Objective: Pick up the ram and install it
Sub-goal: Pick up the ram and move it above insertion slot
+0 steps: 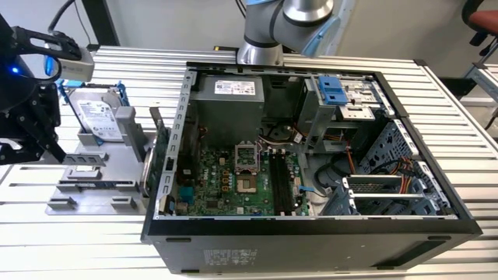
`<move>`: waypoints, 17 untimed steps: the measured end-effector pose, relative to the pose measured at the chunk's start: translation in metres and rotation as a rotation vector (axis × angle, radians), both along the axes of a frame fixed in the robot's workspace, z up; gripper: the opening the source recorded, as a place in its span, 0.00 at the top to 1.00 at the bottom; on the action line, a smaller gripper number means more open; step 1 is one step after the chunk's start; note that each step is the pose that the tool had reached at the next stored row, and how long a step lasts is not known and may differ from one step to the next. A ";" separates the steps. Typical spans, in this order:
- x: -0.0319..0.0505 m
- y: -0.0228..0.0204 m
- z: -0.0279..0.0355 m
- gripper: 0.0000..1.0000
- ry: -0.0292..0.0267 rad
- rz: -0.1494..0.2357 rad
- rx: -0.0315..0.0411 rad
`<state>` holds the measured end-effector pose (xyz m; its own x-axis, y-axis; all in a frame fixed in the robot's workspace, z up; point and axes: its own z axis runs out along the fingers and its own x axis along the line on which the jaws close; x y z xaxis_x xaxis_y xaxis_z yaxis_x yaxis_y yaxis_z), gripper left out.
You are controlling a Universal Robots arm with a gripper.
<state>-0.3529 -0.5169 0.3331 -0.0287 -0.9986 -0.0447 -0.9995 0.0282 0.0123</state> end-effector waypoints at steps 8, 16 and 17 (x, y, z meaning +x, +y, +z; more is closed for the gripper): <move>0.0000 0.0000 0.0139 1.00 -0.0001 0.000 0.0000; 0.0000 0.0000 0.0278 1.00 -0.0001 0.000 0.0000; 0.0001 -0.0001 0.0297 1.00 0.0000 0.000 0.0000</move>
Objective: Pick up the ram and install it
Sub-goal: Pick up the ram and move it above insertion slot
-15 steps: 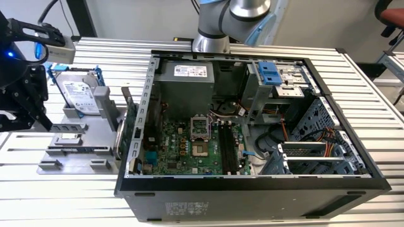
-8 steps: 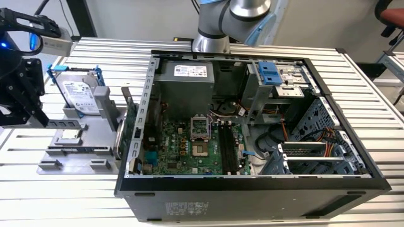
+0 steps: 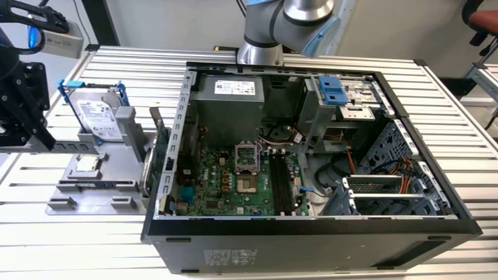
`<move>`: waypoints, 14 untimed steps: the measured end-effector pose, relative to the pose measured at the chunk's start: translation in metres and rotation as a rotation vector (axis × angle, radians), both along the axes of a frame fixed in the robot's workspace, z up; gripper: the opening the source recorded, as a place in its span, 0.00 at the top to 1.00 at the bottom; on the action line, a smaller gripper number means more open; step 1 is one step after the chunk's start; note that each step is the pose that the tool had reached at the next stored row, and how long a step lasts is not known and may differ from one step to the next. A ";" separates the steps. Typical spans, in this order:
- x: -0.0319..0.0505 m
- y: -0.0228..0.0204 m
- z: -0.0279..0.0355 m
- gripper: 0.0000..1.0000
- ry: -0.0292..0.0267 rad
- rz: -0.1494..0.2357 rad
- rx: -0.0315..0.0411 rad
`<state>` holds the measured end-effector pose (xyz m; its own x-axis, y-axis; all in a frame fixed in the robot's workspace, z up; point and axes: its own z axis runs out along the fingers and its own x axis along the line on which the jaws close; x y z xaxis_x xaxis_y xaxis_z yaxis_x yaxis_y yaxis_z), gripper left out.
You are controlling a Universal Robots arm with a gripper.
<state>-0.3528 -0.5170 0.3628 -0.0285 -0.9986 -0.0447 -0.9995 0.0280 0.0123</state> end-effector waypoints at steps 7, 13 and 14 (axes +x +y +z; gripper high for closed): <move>-0.0001 0.0001 0.0113 1.00 0.0000 0.000 0.0000; -0.0001 0.0001 0.0202 1.00 -0.0001 0.000 0.0002; -0.0001 0.0001 0.0218 1.00 -0.0001 0.000 0.0001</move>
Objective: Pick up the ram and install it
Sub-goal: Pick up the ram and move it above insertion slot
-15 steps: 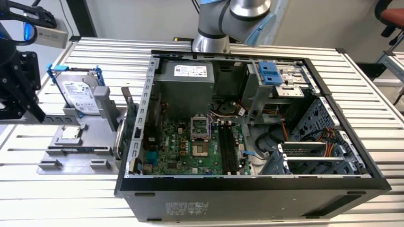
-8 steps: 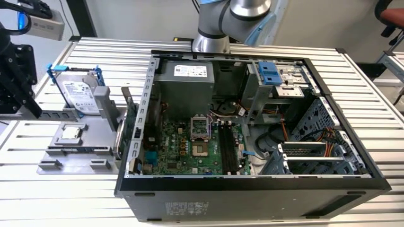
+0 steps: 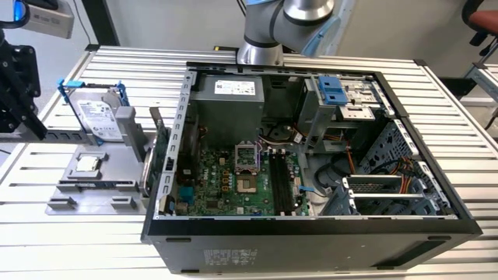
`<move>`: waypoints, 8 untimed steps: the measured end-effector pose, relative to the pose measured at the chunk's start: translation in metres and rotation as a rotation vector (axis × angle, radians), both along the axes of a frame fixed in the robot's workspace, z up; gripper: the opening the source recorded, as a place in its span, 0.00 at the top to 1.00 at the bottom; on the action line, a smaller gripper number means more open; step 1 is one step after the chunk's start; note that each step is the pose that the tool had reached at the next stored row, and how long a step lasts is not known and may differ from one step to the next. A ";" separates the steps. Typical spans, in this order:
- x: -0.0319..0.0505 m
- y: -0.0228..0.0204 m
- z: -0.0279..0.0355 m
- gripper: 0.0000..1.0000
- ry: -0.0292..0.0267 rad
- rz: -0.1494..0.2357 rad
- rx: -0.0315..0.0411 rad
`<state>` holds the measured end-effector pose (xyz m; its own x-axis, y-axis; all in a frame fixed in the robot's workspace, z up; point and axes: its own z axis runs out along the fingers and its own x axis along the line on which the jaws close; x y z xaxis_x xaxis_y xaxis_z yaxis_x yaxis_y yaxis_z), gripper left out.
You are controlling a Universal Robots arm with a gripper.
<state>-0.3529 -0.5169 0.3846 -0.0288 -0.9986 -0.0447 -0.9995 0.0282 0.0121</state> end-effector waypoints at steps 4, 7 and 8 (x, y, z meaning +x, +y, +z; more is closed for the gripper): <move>0.0000 0.0000 0.0053 1.00 0.0001 0.000 -0.0001; 0.0000 0.0000 0.0089 1.00 0.0000 0.000 0.0000; 0.0000 0.0000 0.0101 1.00 0.0001 0.000 -0.0001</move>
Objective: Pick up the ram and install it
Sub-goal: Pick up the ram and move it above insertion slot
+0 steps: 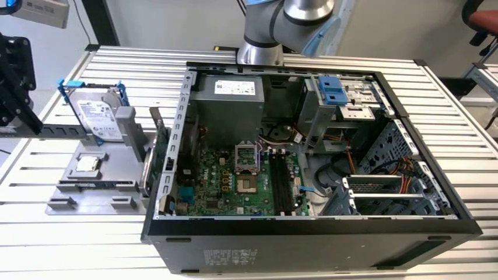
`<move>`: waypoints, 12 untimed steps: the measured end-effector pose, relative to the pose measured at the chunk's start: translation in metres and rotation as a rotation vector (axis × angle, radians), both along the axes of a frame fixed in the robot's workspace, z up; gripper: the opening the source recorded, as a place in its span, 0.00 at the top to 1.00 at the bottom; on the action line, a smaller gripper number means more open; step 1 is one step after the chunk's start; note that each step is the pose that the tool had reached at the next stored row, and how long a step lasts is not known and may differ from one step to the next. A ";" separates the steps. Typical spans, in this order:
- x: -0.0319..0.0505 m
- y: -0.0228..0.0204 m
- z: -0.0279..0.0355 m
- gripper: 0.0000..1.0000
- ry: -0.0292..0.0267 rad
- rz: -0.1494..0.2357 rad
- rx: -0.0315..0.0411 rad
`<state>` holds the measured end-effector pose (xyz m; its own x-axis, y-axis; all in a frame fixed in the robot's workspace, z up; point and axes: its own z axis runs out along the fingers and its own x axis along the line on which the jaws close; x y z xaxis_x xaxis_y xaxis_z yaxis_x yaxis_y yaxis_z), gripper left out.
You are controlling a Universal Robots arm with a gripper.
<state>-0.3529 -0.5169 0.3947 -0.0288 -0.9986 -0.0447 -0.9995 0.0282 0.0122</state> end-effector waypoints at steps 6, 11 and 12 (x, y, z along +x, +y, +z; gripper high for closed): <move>0.0000 0.0000 0.0057 1.00 0.0000 0.000 0.0000; 0.0000 0.0000 0.0094 1.00 -0.0001 0.000 0.0001; 0.0000 0.0000 0.0101 1.00 -0.0001 0.000 0.0000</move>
<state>-0.3529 -0.5169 0.4048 -0.0287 -0.9986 -0.0447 -0.9995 0.0282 0.0122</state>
